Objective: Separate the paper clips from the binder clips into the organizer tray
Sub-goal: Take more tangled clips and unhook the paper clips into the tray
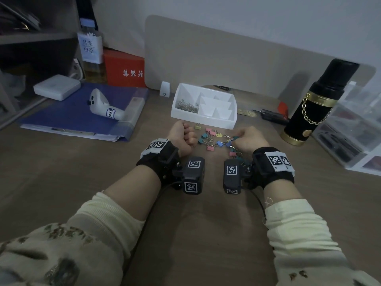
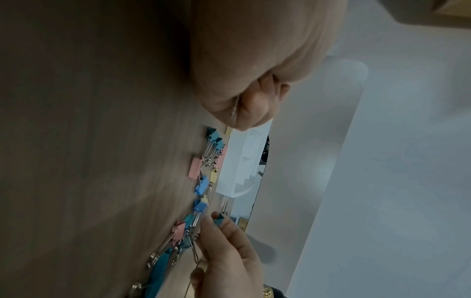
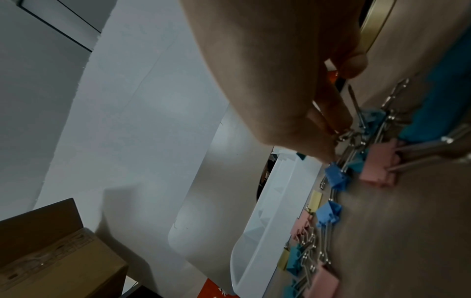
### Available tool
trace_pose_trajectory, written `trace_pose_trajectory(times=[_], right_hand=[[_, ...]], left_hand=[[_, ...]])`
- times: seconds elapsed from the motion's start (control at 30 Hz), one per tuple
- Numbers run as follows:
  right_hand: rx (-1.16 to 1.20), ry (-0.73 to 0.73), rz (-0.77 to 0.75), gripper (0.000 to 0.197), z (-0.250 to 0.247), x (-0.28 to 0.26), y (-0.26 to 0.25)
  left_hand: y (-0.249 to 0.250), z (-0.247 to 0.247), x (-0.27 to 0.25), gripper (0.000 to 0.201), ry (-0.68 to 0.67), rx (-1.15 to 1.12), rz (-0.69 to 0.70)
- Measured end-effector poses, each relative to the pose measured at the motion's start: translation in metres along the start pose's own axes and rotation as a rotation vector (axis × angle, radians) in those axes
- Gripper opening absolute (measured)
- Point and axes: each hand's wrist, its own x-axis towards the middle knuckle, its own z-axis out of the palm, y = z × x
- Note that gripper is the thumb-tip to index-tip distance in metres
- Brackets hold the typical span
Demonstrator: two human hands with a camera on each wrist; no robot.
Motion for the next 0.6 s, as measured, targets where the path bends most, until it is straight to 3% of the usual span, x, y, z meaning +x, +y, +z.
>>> trace_pose_trajectory(times=[0.23, 0.6], right_hand=[[0.12, 0.132, -0.051, 0.028, -0.006, -0.001, 0.004], [0.275, -0.231, -0.261, 0.025, -0.008, -0.022, -0.014]], left_hand=[[0.0, 0.0, -0.001, 0.038, 0.007, 0.002, 0.005], [-0.002, 0.003, -0.002, 0.039, 0.003, 0.024, 0.01]])
